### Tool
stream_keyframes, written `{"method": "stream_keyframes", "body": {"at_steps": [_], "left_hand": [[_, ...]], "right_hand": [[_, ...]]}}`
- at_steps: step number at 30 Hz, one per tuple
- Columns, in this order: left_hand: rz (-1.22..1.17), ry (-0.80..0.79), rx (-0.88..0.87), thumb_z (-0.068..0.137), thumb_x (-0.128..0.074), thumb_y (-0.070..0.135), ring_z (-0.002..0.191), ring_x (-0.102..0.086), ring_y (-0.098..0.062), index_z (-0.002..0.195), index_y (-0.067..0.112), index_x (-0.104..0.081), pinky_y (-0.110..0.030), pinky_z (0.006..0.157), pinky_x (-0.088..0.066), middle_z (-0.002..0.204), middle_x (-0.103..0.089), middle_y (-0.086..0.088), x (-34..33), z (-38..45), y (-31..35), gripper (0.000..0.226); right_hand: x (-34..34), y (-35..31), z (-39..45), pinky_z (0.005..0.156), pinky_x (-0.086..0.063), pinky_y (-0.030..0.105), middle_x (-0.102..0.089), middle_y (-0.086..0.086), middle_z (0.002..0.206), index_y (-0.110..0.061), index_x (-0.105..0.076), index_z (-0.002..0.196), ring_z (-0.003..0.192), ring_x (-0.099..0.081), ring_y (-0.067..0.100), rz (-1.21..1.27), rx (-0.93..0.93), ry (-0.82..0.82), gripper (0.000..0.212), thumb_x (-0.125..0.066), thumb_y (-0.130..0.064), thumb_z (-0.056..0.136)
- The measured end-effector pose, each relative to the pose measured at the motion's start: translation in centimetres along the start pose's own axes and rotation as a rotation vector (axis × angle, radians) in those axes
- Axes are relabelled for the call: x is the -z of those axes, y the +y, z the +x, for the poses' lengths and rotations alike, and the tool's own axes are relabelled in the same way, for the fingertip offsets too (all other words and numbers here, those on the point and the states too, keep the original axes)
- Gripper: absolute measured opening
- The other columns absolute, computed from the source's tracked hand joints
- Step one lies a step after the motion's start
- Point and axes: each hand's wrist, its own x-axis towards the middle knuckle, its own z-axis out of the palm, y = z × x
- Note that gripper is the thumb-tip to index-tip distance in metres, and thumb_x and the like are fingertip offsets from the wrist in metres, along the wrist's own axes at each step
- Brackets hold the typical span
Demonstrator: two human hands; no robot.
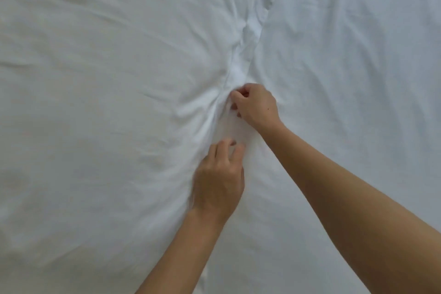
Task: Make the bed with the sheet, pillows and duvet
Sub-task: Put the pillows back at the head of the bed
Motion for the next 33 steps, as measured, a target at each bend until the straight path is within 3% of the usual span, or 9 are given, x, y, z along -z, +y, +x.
{"method": "stream_keyframes", "body": {"at_steps": [3,6,9,12,17,21,25,27,33], "left_hand": [[0.024,-0.054,0.097,0.083,-0.058,0.011,0.126,-0.048,-0.036,0.135,0.005,-0.051,-0.041,0.104,-0.042,0.140,-0.046,-0.022,-1.8,5.2,-1.1,0.053],[0.057,-0.144,0.086,0.090,-0.046,0.027,0.139,-0.035,-0.036,0.142,0.000,-0.041,-0.041,0.116,-0.029,0.150,-0.033,-0.025,-4.0,7.4,-2.0,0.059],[0.049,-0.157,0.038,0.095,-0.039,0.032,0.144,-0.027,-0.034,0.145,0.001,-0.037,-0.042,0.118,-0.022,0.154,-0.027,-0.024,-5.7,7.2,-2.2,0.059],[0.060,-0.156,0.030,0.096,-0.038,0.043,0.146,-0.022,-0.033,0.148,0.002,-0.032,-0.039,0.120,-0.016,0.156,-0.022,-0.022,-6.4,7.2,-2.2,0.067],[0.046,-0.150,0.024,0.093,-0.043,0.049,0.146,-0.022,-0.031,0.148,0.005,-0.033,-0.041,0.118,-0.022,0.157,-0.022,-0.020,-7.1,7.1,-2.6,0.072],[0.038,-0.114,0.033,0.090,-0.048,0.050,0.145,-0.023,-0.029,0.148,0.006,-0.036,-0.040,0.119,-0.021,0.157,-0.023,-0.019,-7.5,7.5,-2.9,0.073],[0.022,-0.104,0.033,0.090,-0.049,0.050,0.145,-0.024,-0.029,0.147,0.006,-0.038,-0.039,0.119,-0.022,0.156,-0.025,-0.019,-7.6,7.6,-3.0,0.073],[0.007,-0.101,0.035,0.090,-0.049,0.049,0.144,-0.025,-0.030,0.147,0.006,-0.038,-0.038,0.119,-0.022,0.155,-0.026,-0.020,-7.7,7.6,-3.1,0.073],[0.037,-0.074,0.016,0.092,-0.049,0.049,0.144,-0.026,-0.032,0.146,0.005,-0.039,-0.037,0.120,-0.019,0.155,-0.027,-0.021,-7.5,7.6,-3.2,0.070]], "right_hand": [[1.6,-1.6,4.8,0.082,-0.055,0.043,-0.071,-0.004,0.069,-0.021,-0.064,0.066,0.076,-0.069,0.019,0.152,-0.068,0.098,0.019,-0.054,-0.023,0.082],[2.5,-3.3,8.8,0.085,-0.053,0.042,-0.071,0.001,0.076,-0.015,-0.060,0.069,0.082,-0.068,0.023,0.238,-0.111,0.201,0.025,-0.055,-0.033,0.086],[3.4,-4.4,12.6,0.089,-0.050,0.039,-0.069,0.005,0.096,-0.010,-0.064,0.092,0.095,-0.064,0.026,0.199,-0.110,0.236,0.032,-0.056,-0.041,0.088],[4.8,-5.1,16.0,0.084,-0.055,0.042,-0.061,0.004,0.079,-0.013,-0.056,0.075,0.081,-0.064,0.025,0.345,-0.148,0.264,0.030,-0.061,-0.039,0.087],[7.4,-6.2,20.4,0.048,-0.051,0.025,-0.057,0.003,0.065,-0.015,-0.050,0.064,0.057,-0.061,0.017,0.546,-0.139,0.312,0.029,-0.060,-0.017,0.090],[8.3,-5.4,23.5,0.060,-0.054,0.035,-0.056,-0.001,0.064,-0.020,-0.051,0.061,0.062,-0.055,0.016,0.540,-0.046,0.435,0.022,-0.054,-0.012,0.081],[7.9,-5.0,23.6,0.070,-0.053,0.026,-0.058,-0.009,0.066,-0.023,-0.064,0.114,0.064,-0.057,0.008,0.592,0.030,0.459,0.052,-0.036,0.003,0.078],[8.0,-4.9,23.6,0.072,-0.050,0.023,-0.049,-0.011,0.064,-0.019,-0.032,0.149,0.062,-0.050,0.006,0.588,0.031,0.455,0.079,-0.032,0.008,0.074],[3.9,-4.5,16.6,0.107,-0.042,0.035,-0.044,0.004,0.147,-0.020,-0.017,0.153,0.130,-0.047,0.016,0.455,0.172,0.259,0.093,-0.062,-0.017,0.072]]}}
